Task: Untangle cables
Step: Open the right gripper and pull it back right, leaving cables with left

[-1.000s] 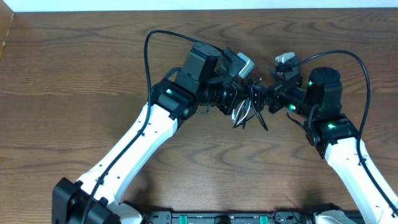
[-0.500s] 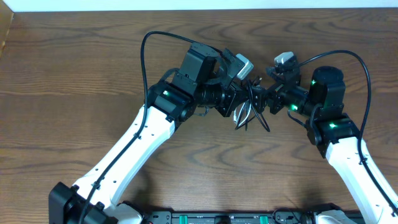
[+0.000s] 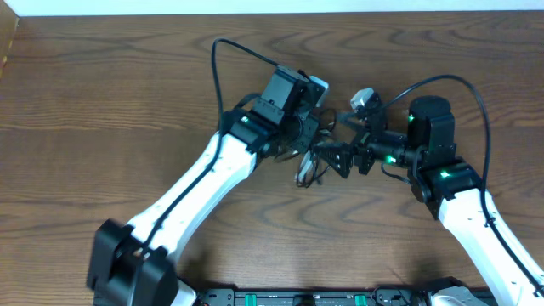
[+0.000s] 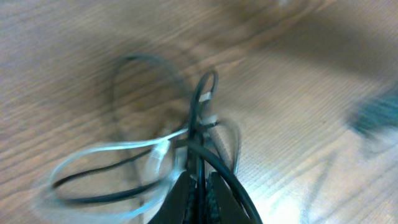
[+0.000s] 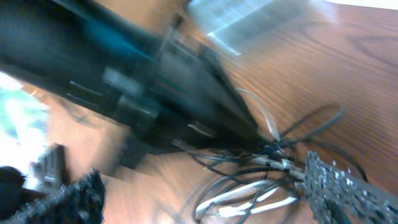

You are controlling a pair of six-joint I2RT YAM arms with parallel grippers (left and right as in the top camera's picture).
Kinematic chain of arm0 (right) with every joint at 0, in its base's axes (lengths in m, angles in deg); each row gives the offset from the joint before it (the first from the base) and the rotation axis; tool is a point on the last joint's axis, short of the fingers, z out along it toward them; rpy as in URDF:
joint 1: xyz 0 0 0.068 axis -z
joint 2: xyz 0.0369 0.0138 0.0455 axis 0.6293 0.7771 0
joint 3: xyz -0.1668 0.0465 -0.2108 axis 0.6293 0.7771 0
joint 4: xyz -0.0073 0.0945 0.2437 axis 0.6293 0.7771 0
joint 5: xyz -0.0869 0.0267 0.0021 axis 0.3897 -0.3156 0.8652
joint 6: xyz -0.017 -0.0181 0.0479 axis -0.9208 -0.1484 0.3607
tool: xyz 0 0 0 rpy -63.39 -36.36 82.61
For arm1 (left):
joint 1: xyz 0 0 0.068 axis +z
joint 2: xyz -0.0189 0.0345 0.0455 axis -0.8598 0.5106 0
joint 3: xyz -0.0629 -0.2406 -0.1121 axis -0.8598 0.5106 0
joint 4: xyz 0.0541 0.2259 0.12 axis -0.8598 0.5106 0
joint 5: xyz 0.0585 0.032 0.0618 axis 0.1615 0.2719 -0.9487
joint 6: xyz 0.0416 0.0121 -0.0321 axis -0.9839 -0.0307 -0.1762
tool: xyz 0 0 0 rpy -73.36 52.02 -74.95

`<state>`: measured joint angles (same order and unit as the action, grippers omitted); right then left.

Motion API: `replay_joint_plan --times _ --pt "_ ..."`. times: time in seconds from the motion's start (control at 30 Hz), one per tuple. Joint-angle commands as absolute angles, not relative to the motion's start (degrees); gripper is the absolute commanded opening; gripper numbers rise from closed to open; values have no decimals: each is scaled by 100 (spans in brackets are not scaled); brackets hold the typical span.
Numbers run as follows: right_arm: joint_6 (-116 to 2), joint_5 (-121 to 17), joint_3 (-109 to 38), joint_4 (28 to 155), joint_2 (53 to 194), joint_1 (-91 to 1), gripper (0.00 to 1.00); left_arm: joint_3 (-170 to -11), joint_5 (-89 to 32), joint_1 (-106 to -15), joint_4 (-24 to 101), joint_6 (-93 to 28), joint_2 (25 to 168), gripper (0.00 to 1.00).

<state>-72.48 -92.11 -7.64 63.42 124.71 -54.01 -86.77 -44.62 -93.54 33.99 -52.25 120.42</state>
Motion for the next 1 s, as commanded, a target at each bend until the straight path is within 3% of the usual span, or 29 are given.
replay_joint_plan --times 0.0,0.13,0.7,0.97 --pt "-7348 -9810 -847 6397 12340 -5471 99 -8677 -4431 -9404 3342 -5192 12525 8" --pt "-7346 -9460 -847 6622 12340 -5475 99 -8677 -3924 -9404 3196 -5192 12818 8" --pt "-7624 -9185 -847 7103 12338 -5071 99 -8679 -3782 -8820 3183 -5079 12820 8" --pt "-7637 -7858 -847 7658 12340 -4778 99 -8679 -2952 -8504 3176 -5090 12820 8"
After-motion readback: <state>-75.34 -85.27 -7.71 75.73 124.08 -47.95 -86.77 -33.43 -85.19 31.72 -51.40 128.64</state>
